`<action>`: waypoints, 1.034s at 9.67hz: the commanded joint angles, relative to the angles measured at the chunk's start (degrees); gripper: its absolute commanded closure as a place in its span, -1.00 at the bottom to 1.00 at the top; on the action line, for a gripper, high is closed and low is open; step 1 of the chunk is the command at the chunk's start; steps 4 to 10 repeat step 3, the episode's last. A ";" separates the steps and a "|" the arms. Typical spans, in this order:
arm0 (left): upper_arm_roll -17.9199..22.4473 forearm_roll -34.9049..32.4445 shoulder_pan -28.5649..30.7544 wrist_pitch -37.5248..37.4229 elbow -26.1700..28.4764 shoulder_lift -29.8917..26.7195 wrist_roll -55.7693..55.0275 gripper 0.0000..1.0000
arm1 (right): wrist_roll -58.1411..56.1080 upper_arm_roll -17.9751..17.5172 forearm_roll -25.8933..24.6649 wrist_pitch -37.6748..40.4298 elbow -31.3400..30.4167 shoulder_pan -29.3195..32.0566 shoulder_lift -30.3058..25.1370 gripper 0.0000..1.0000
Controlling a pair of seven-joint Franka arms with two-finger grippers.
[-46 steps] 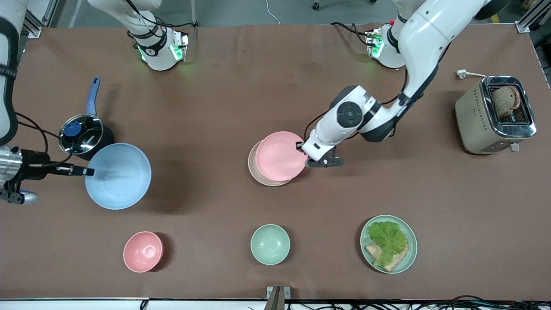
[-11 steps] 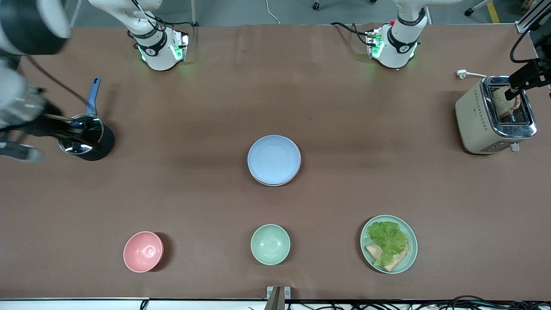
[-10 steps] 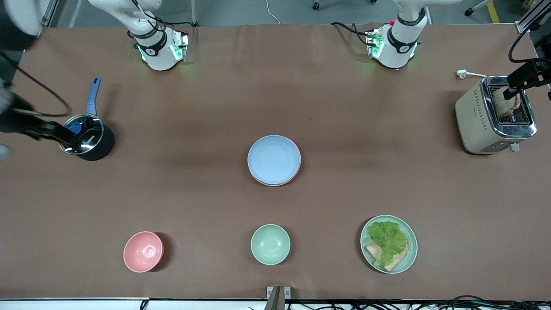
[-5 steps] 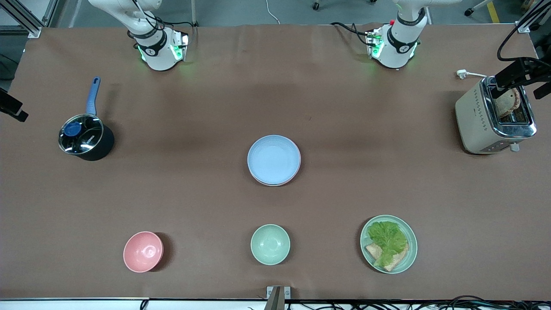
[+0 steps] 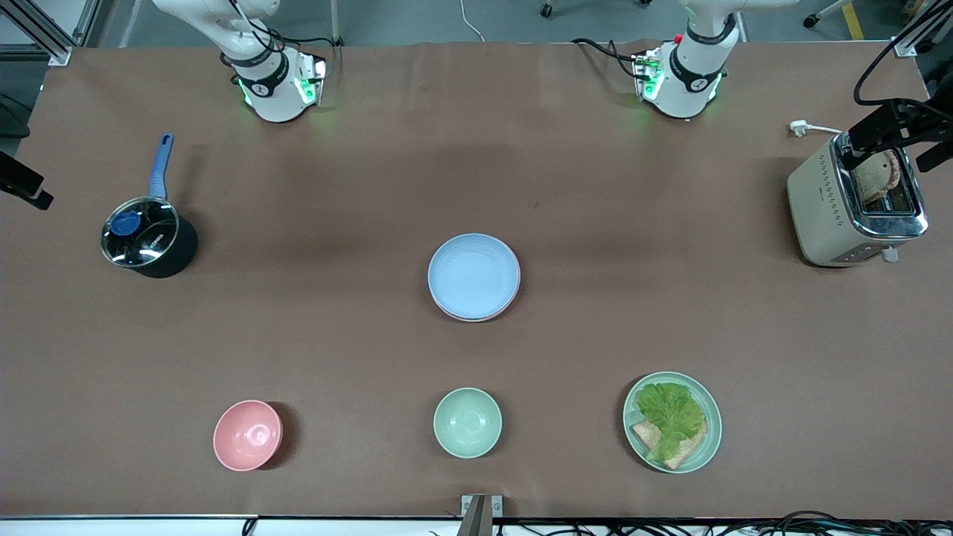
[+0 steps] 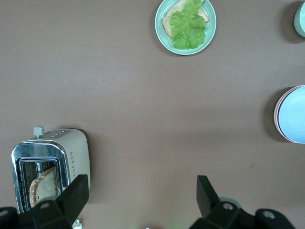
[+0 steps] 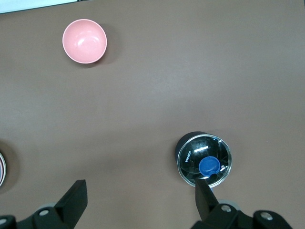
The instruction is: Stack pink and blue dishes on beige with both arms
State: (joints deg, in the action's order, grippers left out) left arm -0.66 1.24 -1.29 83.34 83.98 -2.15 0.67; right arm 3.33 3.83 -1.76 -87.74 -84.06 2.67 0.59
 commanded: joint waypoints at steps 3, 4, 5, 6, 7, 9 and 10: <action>-0.57 -1.24 0.42 -0.28 1.37 0.30 0.39 -1.00 | -0.69 -0.58 2.38 0.46 -1.28 1.91 -0.85 -1.00; -0.57 -1.24 0.42 -0.28 1.37 0.30 0.39 -1.00 | -0.69 -0.58 2.38 0.46 -1.28 1.91 -0.85 -1.00; -0.57 -1.24 0.42 -0.28 1.37 0.30 0.39 -1.00 | -0.69 -0.58 2.38 0.46 -1.28 1.91 -0.85 -1.00; -0.57 -1.24 0.42 -0.28 1.37 0.30 0.39 -1.00 | -0.69 -0.58 2.38 0.46 -1.28 1.91 -0.85 -1.00; -0.57 -1.24 0.42 -0.28 1.37 0.30 0.39 -1.00 | -0.69 -0.58 2.38 0.46 -1.28 1.91 -0.85 -1.00; -0.57 -1.24 0.42 -0.28 1.37 0.30 0.39 -1.00 | -0.69 -0.58 2.38 0.46 -1.28 1.91 -0.85 -1.00; -0.57 -1.24 0.42 -0.28 1.37 0.30 0.39 -1.00 | -0.69 -0.58 2.38 0.46 -1.28 1.91 -0.85 -1.00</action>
